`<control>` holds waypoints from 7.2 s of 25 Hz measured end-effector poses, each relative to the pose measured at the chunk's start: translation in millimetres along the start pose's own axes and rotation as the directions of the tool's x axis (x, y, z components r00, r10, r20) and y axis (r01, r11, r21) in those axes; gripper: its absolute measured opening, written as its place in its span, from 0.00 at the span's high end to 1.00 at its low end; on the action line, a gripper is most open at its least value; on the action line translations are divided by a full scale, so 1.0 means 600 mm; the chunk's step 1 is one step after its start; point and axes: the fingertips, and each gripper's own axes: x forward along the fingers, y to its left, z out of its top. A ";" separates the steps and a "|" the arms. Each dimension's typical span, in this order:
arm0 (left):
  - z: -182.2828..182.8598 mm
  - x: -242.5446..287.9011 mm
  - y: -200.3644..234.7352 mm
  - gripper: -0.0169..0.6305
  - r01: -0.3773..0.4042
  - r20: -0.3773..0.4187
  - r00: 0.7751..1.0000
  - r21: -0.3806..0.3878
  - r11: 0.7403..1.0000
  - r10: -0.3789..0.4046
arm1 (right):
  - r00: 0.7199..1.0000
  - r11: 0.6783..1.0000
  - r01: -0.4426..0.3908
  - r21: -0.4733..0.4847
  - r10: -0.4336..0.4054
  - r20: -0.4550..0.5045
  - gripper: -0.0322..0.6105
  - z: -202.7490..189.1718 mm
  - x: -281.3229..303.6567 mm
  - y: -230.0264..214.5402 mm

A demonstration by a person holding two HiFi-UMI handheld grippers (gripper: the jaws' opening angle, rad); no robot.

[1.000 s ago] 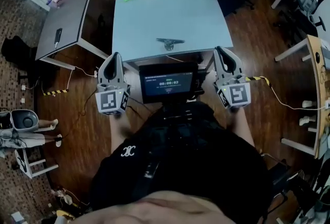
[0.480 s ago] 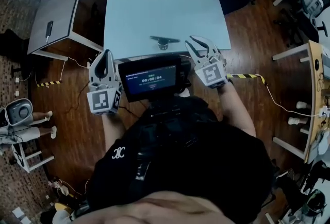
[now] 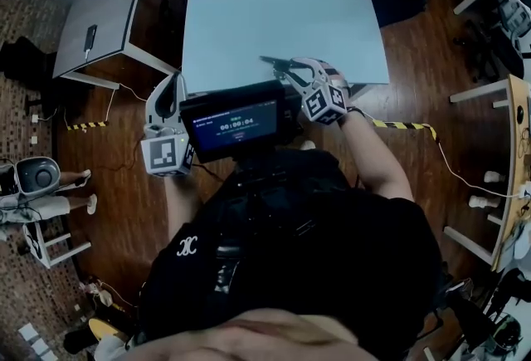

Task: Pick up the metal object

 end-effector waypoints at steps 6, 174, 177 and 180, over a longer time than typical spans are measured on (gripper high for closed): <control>-0.005 -0.005 -0.001 0.96 -0.020 -0.005 1.000 0.007 1.000 0.020 | 0.993 0.995 -0.078 -0.056 0.072 -0.089 0.64 -0.076 0.059 0.041; 0.130 -0.593 -0.246 0.96 0.041 0.317 0.945 0.135 0.990 -0.082 | 0.604 0.723 0.466 0.510 -0.681 0.414 0.98 0.329 -0.861 0.315; 0.130 -0.594 -0.245 0.96 0.035 0.318 0.945 0.142 0.989 -0.078 | 0.595 0.724 0.472 0.502 -0.682 0.425 0.98 0.335 -0.863 0.312; 0.127 -0.594 -0.245 0.96 0.032 0.318 0.945 0.149 0.988 -0.078 | 0.599 0.727 0.476 0.495 -0.680 0.423 0.98 0.333 -0.862 0.314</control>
